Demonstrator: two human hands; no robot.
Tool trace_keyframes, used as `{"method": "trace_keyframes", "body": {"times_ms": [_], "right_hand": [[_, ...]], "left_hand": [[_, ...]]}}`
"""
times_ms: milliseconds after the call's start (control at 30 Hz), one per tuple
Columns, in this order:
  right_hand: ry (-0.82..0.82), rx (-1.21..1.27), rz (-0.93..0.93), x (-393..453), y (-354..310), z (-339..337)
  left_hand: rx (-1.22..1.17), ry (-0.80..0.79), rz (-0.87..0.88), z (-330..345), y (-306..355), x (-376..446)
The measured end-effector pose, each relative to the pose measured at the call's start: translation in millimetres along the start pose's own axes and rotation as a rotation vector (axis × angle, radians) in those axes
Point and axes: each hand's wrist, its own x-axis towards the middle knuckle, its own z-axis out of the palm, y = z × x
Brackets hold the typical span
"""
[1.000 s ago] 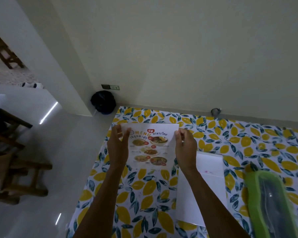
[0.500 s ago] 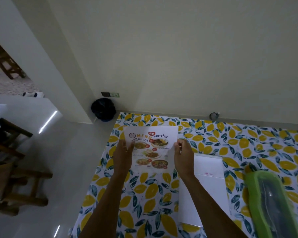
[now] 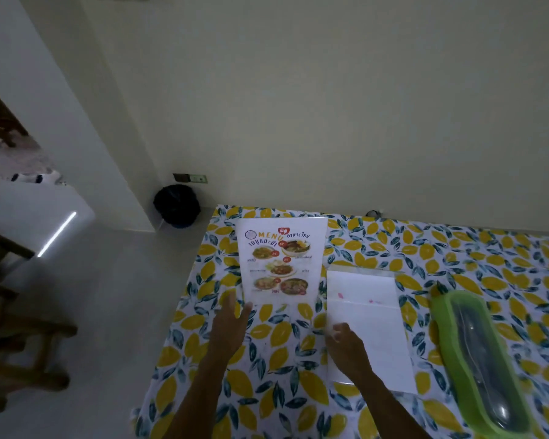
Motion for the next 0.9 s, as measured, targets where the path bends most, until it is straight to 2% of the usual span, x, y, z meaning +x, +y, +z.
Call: {"method": "trace_keyframes", "body": {"times_ms": [167, 400, 500, 633, 733, 900], "right_hand": [[-0.02, 0.027, 0.183, -54, 55, -2], [0.121, 0.042, 0.177, -105, 93, -48], [0.138, 0.04, 0.203, -102, 118, -64], [0.155, 0.04, 0.218, -82, 138, -82], [0.102, 0.087, 0.264, -64, 143, -95], [0.091, 0.07, 0.216, -38, 161, -94]], "left_hand": [[-0.118, -0.025, -0.018, 29, -30, -40], [-0.135, -0.248, 0.009, 117, -13, -80], [-0.109, -0.253, 0.043, 146, 1, -88], [-0.067, -0.263, 0.004, 181, 14, -89], [-0.011, -0.225, -0.014, 206, 15, -86], [0.15, -0.019, -0.01, 227, 16, -91]]}}
